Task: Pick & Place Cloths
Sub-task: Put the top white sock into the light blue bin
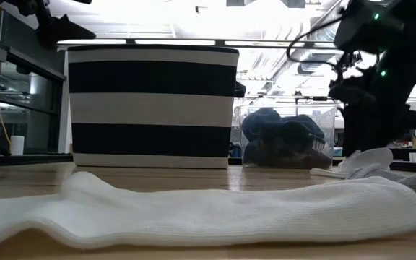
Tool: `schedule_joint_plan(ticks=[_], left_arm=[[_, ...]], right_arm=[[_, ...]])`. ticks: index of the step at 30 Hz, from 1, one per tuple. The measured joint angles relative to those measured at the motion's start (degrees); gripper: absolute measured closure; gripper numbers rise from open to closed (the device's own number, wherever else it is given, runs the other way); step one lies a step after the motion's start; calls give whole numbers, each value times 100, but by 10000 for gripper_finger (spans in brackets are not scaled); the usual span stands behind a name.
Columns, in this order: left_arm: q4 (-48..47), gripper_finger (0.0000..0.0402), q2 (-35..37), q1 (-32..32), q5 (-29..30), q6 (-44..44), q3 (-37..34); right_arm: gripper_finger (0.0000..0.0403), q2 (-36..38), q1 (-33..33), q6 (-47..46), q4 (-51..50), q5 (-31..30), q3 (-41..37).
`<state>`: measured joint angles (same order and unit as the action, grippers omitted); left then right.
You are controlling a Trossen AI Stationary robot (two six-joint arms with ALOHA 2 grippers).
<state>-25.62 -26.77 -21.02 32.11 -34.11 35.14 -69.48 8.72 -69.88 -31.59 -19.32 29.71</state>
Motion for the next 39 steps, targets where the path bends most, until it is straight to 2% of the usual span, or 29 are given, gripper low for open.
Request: schedule_joint_plan(ticks=[10, 18, 23, 35, 39], left_arm=[[-270, 62, 307, 0, 14, -51, 0], [-311, 62, 303, 0, 12, -66, 0], [-311, 62, 303, 0, 12, -66, 0], [-340, 62, 303, 0, 10, -103, 0], [-351, 62, 303, 0, 10, -101, 0]], right_arm=[[182, -788, -319, -378, 47, 500, 32], [193, -886, -357, -752, 62, 613, 26], [232, -891, -353, -964, 104, 768, 24], [387, -895, -349, -1026, 399, 1292, 10], [393, -906, -346, -1024, 721, 1306, 2]])
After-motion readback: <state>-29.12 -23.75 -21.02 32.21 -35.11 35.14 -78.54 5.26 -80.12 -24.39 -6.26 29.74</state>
